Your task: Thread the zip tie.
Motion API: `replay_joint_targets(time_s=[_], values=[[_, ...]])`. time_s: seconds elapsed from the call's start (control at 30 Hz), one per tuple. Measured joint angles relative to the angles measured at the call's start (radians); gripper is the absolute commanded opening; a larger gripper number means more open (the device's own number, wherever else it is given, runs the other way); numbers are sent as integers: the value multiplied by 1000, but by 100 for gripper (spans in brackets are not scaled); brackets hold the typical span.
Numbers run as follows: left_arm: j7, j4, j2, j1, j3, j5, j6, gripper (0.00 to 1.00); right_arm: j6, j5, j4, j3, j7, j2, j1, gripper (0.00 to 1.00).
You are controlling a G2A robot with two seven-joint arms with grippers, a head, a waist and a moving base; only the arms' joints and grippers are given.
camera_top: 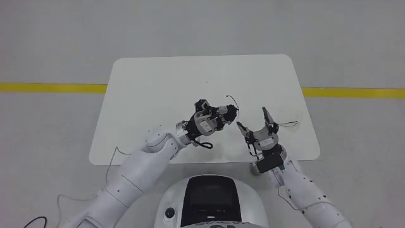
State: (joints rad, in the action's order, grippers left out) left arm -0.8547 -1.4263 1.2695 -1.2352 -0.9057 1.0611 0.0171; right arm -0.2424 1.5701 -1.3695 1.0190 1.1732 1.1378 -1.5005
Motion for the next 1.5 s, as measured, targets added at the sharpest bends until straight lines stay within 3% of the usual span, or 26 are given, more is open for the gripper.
replay_joint_targets(time_s=[0.43, 1.0, 1.4, 1.5], values=[[0, 0, 0, 0, 0, 0, 0, 0, -23, 0, 43, -64, -23, 5, 49, 30], [0, 0, 0, 0, 0, 0, 0, 0, -39, 0, 49, -101, -27, 6, 86, 8], [0, 0, 0, 0, 0, 0, 0, 0, -48, 0, 53, -113, -27, 4, 94, 9], [0, 0, 0, 0, 0, 0, 0, 0, -50, 0, 53, -115, -28, 4, 95, 0]])
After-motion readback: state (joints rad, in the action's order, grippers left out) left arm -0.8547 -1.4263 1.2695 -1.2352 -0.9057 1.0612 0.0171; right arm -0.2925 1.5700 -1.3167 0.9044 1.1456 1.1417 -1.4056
